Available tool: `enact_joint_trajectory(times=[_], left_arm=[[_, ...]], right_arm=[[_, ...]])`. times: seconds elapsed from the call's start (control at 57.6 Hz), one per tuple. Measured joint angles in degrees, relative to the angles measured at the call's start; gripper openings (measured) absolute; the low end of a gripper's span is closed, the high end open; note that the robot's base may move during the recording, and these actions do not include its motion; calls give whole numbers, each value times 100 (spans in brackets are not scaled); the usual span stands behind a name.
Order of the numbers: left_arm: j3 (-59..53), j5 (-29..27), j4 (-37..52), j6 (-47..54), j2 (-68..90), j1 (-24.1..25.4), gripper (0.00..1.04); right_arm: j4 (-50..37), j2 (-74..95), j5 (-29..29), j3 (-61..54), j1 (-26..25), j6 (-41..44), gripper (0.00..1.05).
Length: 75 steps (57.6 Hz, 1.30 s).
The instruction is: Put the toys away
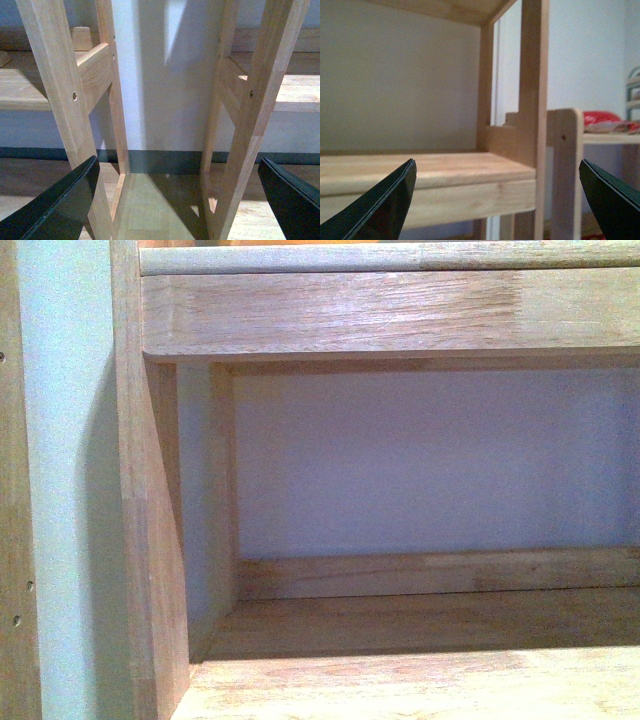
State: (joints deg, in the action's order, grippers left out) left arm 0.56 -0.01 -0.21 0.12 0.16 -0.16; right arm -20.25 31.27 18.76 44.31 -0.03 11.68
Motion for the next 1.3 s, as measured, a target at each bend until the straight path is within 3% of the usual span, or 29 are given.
enact_joint_trajectory(times=[0.174, 0.365, 0.556, 0.712, 1.094, 1.147, 1.199, 1.303], left_arm=[[0, 0, 0, 2, 0, 0, 98], [0, 0, 0, 0, 0, 0, 98], [0, 0, 0, 0, 0, 0, 98], [0, 0, 0, 2, 0, 0, 98], [0, 0, 0, 0, -2, 0, 98], [0, 0, 0, 2, 0, 0, 98], [0, 0, 0, 0, 0, 0, 98], [0, -2, 0, 2, -2, 0, 98]], right_arm=[[-24, -494, -619, -868, -415, -1213, 98], [238, -1147, -463, -1917, -240, -1985, 98], [413, -1727, -232, -2935, 168, -2074, 98], [-205, -1523, 120, -3615, 452, -1823, 98], [-367, -1379, 260, -3904, 555, -1681, 98], [-35, -1427, -120, -3812, 439, -1609, 94], [765, -1521, -1110, -3646, 157, -1445, 85], [1335, -1646, -1829, -3674, 55, -1311, 70]])
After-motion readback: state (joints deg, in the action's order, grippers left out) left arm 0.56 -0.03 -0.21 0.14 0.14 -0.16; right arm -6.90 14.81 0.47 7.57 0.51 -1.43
